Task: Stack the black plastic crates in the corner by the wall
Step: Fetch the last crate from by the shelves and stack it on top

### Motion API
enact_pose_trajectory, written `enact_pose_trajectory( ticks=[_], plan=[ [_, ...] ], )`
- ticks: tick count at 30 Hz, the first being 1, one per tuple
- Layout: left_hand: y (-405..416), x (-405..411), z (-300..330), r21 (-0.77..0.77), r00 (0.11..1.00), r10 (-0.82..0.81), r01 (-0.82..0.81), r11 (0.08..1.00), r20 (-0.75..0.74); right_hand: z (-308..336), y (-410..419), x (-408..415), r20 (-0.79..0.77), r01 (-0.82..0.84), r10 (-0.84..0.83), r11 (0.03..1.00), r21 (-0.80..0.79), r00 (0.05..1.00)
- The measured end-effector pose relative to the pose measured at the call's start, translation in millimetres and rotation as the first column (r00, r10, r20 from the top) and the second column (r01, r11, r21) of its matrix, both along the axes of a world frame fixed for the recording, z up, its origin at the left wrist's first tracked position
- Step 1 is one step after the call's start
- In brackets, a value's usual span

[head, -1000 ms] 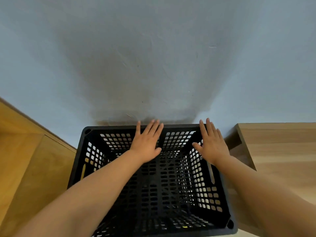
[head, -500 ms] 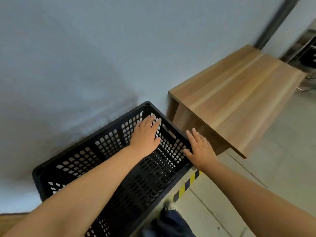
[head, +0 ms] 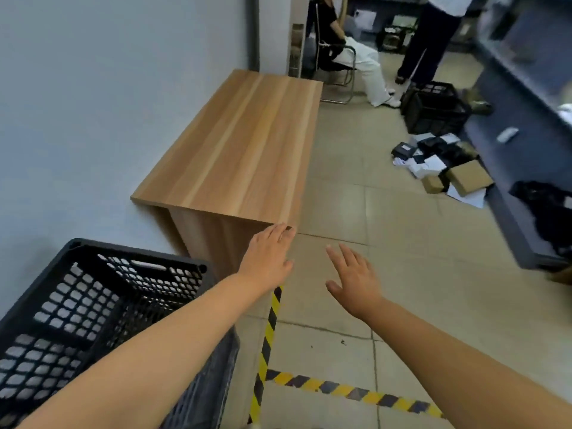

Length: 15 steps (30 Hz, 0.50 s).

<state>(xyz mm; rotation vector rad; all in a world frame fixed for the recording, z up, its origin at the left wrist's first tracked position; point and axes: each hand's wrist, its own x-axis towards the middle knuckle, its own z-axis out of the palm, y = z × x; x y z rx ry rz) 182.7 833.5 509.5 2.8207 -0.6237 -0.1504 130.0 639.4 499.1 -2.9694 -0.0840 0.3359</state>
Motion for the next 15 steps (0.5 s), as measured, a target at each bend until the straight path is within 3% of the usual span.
enact_pose_trajectory(
  ticks=[9,15],
  plan=[
    [-226,-33,-9,0.012,0.938,-0.302,0.308,0.951,-0.168,-15,-219,-81,-0.040,0.315,-0.316,0.949,-0.017,0.948],
    [-368,-63,-28,0.016,0.877,-0.435,0.447,0.894,-0.206,-21,-356,-159,-0.053,0.542,-0.542,0.840,-0.020,0.839]
  ],
)
